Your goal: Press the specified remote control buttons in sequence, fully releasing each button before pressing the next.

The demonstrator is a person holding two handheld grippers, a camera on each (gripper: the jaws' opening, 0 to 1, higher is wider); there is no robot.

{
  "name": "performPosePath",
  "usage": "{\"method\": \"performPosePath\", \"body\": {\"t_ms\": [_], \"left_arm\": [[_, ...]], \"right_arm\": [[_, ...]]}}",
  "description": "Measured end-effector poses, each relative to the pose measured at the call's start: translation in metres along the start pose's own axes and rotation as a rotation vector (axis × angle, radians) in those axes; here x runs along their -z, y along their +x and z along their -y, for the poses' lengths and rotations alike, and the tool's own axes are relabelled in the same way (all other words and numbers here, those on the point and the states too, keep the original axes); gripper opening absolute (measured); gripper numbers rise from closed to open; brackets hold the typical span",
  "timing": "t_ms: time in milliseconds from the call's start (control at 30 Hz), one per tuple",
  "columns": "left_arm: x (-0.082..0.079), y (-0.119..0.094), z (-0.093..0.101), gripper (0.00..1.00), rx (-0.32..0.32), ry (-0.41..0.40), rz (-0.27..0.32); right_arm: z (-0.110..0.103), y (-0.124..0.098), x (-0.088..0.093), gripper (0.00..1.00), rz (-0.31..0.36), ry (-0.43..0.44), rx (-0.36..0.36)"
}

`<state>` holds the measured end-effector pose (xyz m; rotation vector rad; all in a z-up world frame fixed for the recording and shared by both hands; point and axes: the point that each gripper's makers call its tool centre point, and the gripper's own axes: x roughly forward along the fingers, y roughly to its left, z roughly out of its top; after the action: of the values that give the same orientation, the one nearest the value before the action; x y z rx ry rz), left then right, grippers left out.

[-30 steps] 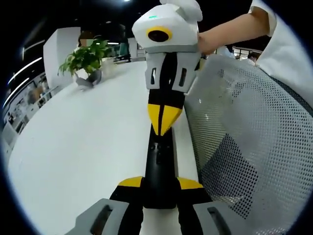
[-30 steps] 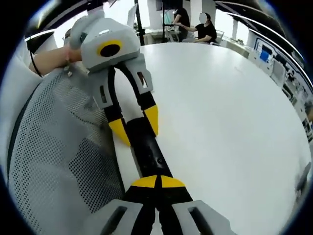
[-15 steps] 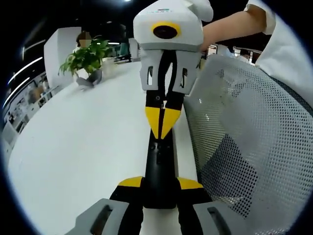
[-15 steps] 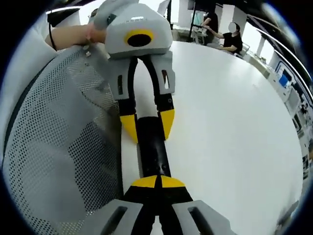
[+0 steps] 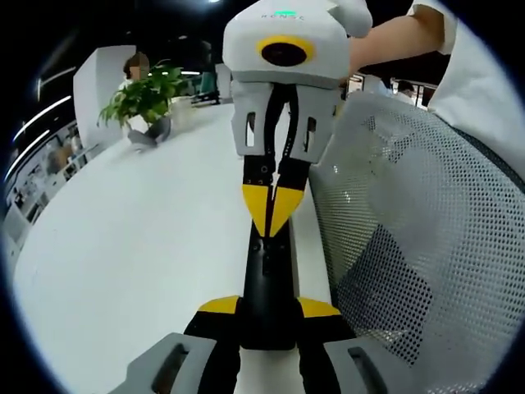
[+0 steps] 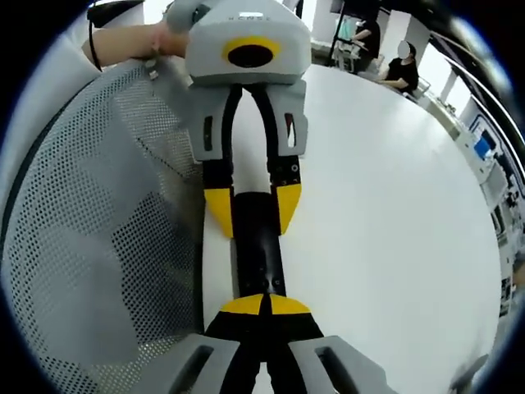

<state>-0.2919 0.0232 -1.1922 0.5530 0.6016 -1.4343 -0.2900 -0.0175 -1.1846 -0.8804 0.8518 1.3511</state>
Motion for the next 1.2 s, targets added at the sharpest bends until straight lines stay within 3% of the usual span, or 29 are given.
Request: {"method": "performPosePath", "body": {"t_ms": [333, 533, 767, 1200], "left_arm": [[0.0002, 0.0002, -0.0001, 0.25, -0.003, -0.003, -0.001], [0.0000, 0.0001, 0.0001, 0.25, -0.001, -0.001, -0.002], [0.0001, -0.0001, 0.0001, 0.25, -0.001, -0.003, -0.001], [0.0003, 0.0000, -0.0003, 0.25, 0.001, -0.001, 0.000]], "right_arm": [[0.0003, -0.0029, 0.0022, 0.00, 0.005, 0.000, -0.019], [0.0000, -0.0053, 0.0076, 0.05, -0.007, 0.009, -0.020], [-0.0025, -0.0037, 0.0019, 0.09, 0.000, 0.008, -0.039], [-0.0019, -0.0031, 0.0038, 0.08, -0.012, 0.013, -0.059]]}}
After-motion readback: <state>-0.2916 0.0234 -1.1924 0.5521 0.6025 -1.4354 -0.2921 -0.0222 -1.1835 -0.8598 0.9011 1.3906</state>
